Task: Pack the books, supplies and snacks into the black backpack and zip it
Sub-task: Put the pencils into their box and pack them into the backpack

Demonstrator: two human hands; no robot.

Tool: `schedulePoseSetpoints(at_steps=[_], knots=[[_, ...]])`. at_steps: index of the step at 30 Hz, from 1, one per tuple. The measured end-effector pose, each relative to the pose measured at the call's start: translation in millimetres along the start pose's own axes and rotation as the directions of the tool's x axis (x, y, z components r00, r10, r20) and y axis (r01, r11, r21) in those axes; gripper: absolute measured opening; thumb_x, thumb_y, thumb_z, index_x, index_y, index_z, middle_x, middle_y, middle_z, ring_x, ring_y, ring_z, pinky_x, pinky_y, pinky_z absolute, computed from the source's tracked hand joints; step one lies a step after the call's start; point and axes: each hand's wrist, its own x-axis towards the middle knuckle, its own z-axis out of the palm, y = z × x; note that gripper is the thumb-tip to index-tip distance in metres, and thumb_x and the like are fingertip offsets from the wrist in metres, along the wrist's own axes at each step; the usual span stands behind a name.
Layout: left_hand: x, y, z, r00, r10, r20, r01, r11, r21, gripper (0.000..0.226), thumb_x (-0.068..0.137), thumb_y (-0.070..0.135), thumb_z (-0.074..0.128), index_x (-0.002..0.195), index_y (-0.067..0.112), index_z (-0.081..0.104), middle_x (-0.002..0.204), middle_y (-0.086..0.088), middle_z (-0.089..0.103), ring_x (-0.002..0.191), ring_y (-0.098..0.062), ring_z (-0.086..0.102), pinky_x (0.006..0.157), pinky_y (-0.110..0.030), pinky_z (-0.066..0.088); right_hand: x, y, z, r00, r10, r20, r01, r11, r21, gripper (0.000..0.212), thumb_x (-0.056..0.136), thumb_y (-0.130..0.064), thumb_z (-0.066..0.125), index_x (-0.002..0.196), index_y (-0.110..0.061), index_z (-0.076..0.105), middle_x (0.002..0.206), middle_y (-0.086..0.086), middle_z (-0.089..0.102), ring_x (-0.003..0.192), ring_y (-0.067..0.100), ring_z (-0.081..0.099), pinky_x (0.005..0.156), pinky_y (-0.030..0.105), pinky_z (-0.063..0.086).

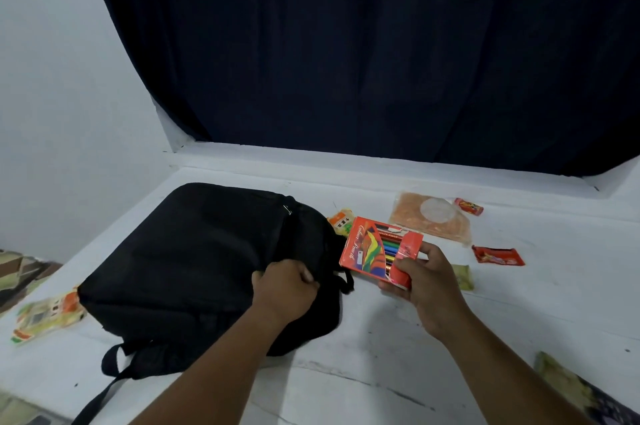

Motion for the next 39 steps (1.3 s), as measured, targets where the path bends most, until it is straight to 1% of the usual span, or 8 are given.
schedulePoseSetpoints(at_steps=[4,7,19,23,26,30,34,39], knots=[[4,-6,-8,0.994,-0.106,0.024,0.107,0.927,-0.358,0.02,0.086,0.025,0.074,0.067,0.024,0.068,0.076,0.015,0.07,0.09,-0.01,0.066,0.098,-0.036,0.048,-1,3,-10,1.0,0.006,0.024,-0.005,1.0,-0.025,0.025,0.093,-0.005,0.064,0.111,-0.017,0.054,0.11,0.009,0.067,0.086,0.026,0.075,0.073,0.049,0.062],[3,-1,-22,0.987,-0.153,-0.051,0.11,0.869,-0.482,0.017,0.093,0.01,0.062,0.077,0.015,0.064,0.081,0.004,0.067,0.08,-0.011,0.062,0.07,-0.02,0.049,-3,3,-14,0.999,0.014,0.034,-0.013,0.999,-0.039,0.023,0.093,-0.004,0.064,0.109,-0.017,0.055,0.109,0.008,0.067,0.087,0.027,0.075,0.071,0.048,0.062],[7,-43,-128,0.89,-0.33,-0.315,0.092,0.806,-0.585,0.049,0.078,-0.006,0.029,0.082,0.02,0.069,0.074,-0.008,0.062,0.044,-0.018,0.043,0.044,-0.022,0.035,3,-3,12,0.99,0.044,0.135,-0.042,0.999,-0.021,0.026,0.094,0.001,0.06,0.111,-0.017,0.052,0.107,0.011,0.068,0.082,0.027,0.075,0.064,0.042,0.062],[9,-58,-132,0.875,-0.33,-0.355,0.162,0.89,-0.426,0.033,0.095,0.041,0.051,0.081,0.014,0.065,0.099,-0.021,0.066,0.074,-0.028,0.062,0.067,-0.031,0.049,7,-3,32,0.985,0.049,0.165,-0.048,0.999,-0.009,0.025,0.094,0.001,0.06,0.108,-0.019,0.052,0.108,0.012,0.069,0.082,0.027,0.075,0.067,0.044,0.062],[9,-68,-125,0.93,-0.32,-0.184,0.305,0.947,-0.106,0.093,0.057,0.089,0.065,0.114,0.016,0.061,0.131,-0.008,0.041,0.114,-0.031,0.056,0.099,-0.045,0.049,10,-1,48,0.979,0.045,0.197,-0.046,0.999,0.0,0.025,0.094,0.002,0.058,0.11,-0.017,0.052,0.109,0.012,0.069,0.081,0.025,0.076,0.07,0.045,0.062],[16,-77,-108,0.953,-0.267,-0.141,0.302,0.83,0.468,0.09,0.066,0.089,0.055,0.124,0.021,0.063,0.148,-0.006,0.027,0.133,-0.034,0.028,0.108,-0.05,0.031,14,2,68,0.973,0.034,0.23,-0.035,0.999,-0.001,0.025,0.094,0.003,0.058,0.105,-0.019,0.052,0.104,0.009,0.069,0.078,0.023,0.076,0.068,0.044,0.063],[26,-75,-93,0.957,-0.281,-0.069,0.287,0.893,0.347,0.079,0.093,0.055,0.05,0.157,0.024,0.016,0.142,-0.019,0.043,0.126,-0.041,0.043,0.103,-0.048,0.039,23,6,86,0.969,0.033,0.245,-0.032,0.999,-0.006,0.026,0.094,0.004,0.058,0.106,-0.018,0.054,0.104,0.01,0.069,0.079,0.023,0.076,0.07,0.048,0.062],[22,-66,-79,0.956,-0.289,-0.055,0.284,0.859,0.426,0.104,0.081,0.076,0.054,0.157,0.035,-0.003,0.132,-0.016,0.051,0.118,-0.038,0.051,0.094,-0.048,0.045,36,11,103,0.965,0.046,0.258,-0.053,0.998,0.021,0.025,0.093,0.006,0.058,0.112,-0.01,0.052,0.105,0.014,0.07,0.083,0.025,0.076,0.07,0.049,0.062]])
